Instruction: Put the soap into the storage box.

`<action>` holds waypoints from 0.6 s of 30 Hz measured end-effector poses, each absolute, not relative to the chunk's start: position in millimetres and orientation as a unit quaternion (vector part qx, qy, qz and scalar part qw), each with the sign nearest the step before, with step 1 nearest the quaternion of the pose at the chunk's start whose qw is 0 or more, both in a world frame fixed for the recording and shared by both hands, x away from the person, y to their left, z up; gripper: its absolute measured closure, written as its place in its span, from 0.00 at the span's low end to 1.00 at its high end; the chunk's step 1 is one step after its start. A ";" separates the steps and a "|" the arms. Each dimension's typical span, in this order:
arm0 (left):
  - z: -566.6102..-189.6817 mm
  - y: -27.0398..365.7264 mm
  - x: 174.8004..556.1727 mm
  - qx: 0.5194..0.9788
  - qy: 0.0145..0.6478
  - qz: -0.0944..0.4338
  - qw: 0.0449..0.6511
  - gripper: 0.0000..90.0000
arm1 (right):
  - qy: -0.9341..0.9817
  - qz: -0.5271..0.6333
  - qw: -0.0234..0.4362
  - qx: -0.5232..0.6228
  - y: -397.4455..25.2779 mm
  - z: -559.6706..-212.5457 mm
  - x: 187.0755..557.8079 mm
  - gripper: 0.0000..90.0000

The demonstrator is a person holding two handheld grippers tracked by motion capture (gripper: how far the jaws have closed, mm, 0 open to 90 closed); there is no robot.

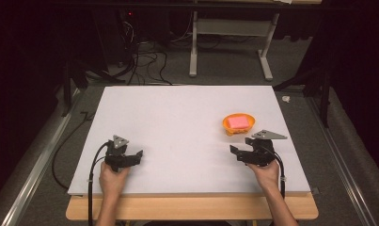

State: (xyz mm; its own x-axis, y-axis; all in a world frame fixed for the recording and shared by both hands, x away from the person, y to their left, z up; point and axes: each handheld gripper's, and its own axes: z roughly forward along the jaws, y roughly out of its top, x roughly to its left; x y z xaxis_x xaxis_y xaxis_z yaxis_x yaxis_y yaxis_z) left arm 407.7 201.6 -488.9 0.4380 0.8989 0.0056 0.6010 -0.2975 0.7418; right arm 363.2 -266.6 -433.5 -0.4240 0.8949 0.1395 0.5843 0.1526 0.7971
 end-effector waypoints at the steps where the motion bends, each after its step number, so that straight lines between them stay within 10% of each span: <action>1: -488.9 201.6 407.8 0.776 0.484 0.217 0.343 0.23 | 0.736 0.413 0.188 0.503 -266.5 -434.4 362.7 0.28; 18: -488.9 201.8 407.9 0.776 0.484 0.216 0.343 0.23 | 0.745 0.384 0.196 0.509 -267.3 -453.0 360.7 0.30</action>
